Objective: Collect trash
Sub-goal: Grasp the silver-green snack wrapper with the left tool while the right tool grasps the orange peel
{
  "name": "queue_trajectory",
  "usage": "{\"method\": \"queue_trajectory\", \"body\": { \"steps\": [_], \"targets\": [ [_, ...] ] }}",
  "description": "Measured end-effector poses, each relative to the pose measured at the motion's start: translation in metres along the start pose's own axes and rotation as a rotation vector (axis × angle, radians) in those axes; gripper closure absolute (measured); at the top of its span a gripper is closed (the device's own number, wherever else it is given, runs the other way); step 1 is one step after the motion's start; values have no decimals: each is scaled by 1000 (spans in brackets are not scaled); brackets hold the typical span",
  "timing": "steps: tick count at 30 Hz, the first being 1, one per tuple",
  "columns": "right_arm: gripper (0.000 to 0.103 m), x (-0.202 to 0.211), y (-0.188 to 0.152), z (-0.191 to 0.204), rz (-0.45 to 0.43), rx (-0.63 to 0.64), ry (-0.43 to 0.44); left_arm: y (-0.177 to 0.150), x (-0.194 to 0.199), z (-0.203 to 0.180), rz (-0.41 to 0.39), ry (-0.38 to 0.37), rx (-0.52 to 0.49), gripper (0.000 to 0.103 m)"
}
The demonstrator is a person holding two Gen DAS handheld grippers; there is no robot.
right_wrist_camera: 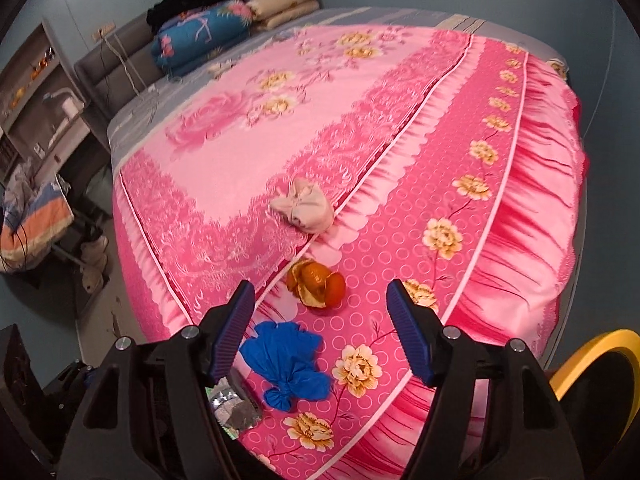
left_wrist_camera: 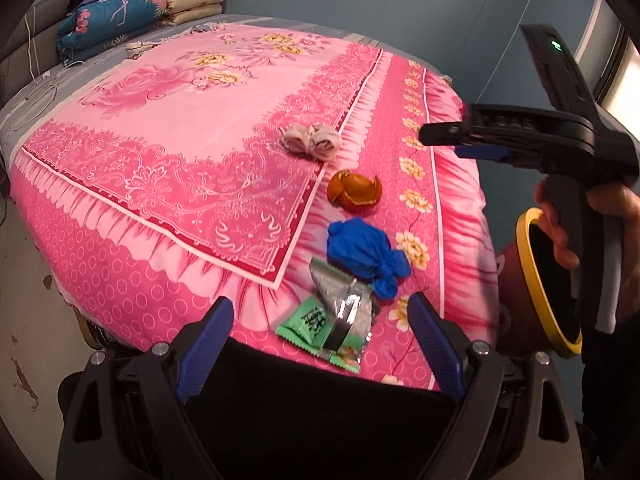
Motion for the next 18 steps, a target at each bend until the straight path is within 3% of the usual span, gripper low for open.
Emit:
{"method": "queue_trajectory", "body": {
  "steps": [7,18],
  "targets": [
    [38,-55,-14,-6,112,14,-30,-16,-18,-9,44,-14,-45,18],
    [37,-104,-19,-13,195,25,-52,-27,-53,-12,128,-46,-48,18]
  ]
}}
Point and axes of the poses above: each gripper's, at about its wrist camera, not at the fingertips, and x roughly against the way its jaws point, z to its left, y to its top, the point moved 10 cm from there along -x, roughly the way its jaws point, and after that the axes turned 7 degrees about y, right-handed, at the moved point
